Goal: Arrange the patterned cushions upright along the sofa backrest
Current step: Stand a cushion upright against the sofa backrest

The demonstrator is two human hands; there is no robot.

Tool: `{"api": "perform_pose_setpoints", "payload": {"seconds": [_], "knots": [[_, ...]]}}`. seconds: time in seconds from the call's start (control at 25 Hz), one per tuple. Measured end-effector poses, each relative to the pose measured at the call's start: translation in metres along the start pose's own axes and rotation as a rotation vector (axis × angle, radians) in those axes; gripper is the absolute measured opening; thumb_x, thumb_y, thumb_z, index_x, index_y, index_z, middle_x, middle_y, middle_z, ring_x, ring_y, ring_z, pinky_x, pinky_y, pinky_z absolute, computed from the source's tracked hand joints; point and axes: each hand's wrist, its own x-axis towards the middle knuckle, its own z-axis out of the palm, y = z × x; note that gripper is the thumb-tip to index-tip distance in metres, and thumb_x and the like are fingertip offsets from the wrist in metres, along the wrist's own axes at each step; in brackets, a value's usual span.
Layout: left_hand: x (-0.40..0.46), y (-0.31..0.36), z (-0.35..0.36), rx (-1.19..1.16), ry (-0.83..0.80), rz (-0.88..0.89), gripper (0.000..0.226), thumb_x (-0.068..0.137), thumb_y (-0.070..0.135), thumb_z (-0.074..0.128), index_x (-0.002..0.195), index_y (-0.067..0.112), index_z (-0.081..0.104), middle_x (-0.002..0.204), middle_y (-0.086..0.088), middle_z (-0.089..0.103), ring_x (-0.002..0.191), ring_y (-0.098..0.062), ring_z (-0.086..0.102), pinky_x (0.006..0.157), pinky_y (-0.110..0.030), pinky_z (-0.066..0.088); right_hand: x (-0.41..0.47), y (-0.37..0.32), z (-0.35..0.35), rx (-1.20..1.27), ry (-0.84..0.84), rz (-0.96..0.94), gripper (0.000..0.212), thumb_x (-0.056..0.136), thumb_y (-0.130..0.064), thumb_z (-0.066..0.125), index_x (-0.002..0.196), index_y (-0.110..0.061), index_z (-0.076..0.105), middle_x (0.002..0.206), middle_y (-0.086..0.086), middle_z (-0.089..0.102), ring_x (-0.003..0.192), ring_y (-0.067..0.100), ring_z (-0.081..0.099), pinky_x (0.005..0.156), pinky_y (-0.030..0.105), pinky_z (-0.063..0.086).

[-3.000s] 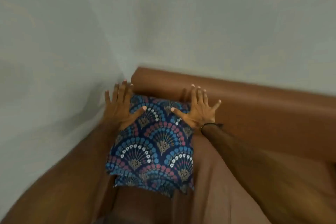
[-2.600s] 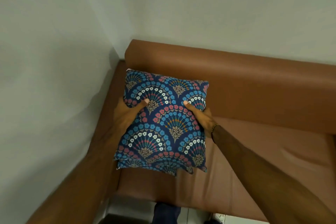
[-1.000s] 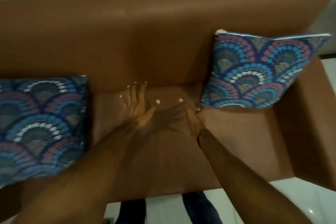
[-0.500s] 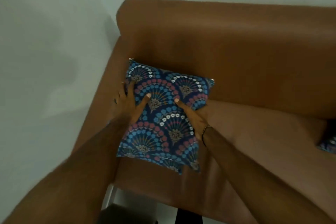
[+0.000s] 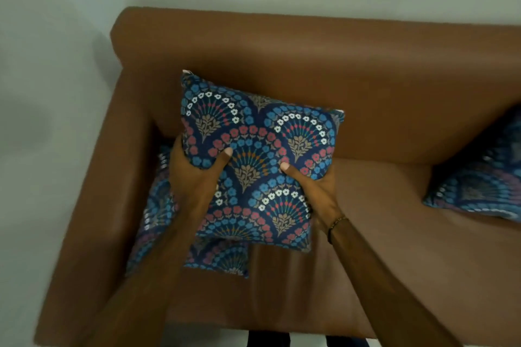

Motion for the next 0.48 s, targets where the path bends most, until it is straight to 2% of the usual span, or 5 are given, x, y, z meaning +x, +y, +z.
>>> {"api": "perform_pose_setpoints", "payload": {"seconds": [0.12, 0.2, 0.28, 0.4, 0.48], "knots": [[-0.028, 0.031, 0.086, -0.102, -0.182, 0.024, 0.106, 0.065, 0.044, 0.098, 0.155, 0.027, 0.043, 0.150, 0.005, 0.057, 0.134, -0.015, 0.059, 0.110, -0.043, 0.053, 0.012, -0.033, -0.105, -0.051, 0.074, -0.099, 0.082, 0.079, 0.001, 0.096, 0.150, -0.008, 0.056, 0.137, 0.007, 0.078, 0.105, 0.004, 0.083, 0.082, 0.027, 0.070], [-0.048, 0.040, 0.141, -0.103, -0.281, 0.050, 0.104, 0.067, 0.032, 0.099, 0.154, 0.021, 0.042, 0.149, 0.002, 0.057, 0.135, -0.015, 0.058, 0.111, -0.040, 0.053, 0.020, -0.049, -0.173, -0.111, 0.125, -0.151, 0.086, 0.077, 0.008, 0.095, 0.150, -0.008, 0.054, 0.135, 0.002, 0.076, 0.100, -0.004, 0.081, 0.080, 0.021, 0.068], [-0.068, 0.039, 0.191, -0.083, -0.355, 0.063, 0.108, 0.066, 0.028, 0.100, 0.154, 0.020, 0.038, 0.149, 0.002, 0.055, 0.136, -0.015, 0.056, 0.110, -0.035, 0.051, 0.035, -0.053, -0.229, -0.145, 0.172, -0.161, 0.098, 0.068, -0.002, 0.100, 0.153, -0.014, 0.052, 0.139, 0.000, 0.074, 0.110, 0.000, 0.079, 0.086, 0.026, 0.069], [-0.089, 0.021, 0.244, -0.027, -0.426, 0.033, 0.111, 0.062, 0.032, 0.100, 0.151, 0.020, 0.035, 0.148, 0.001, 0.053, 0.135, -0.016, 0.055, 0.112, -0.040, 0.051, 0.061, -0.040, -0.277, -0.201, 0.194, -0.148, 0.121, 0.057, -0.026, 0.105, 0.162, -0.022, 0.046, 0.152, 0.004, 0.068, 0.135, 0.024, 0.071, 0.105, 0.049, 0.064], [-0.099, 0.006, 0.268, 0.007, -0.446, 0.000, 0.106, 0.066, 0.018, 0.098, 0.150, 0.016, 0.034, 0.145, 0.002, 0.050, 0.135, -0.017, 0.053, 0.114, -0.038, 0.051, 0.080, -0.024, -0.295, -0.213, 0.192, -0.116, 0.118, 0.065, -0.013, 0.105, 0.164, -0.021, 0.042, 0.156, 0.007, 0.064, 0.142, 0.032, 0.065, 0.113, 0.059, 0.058]]}}
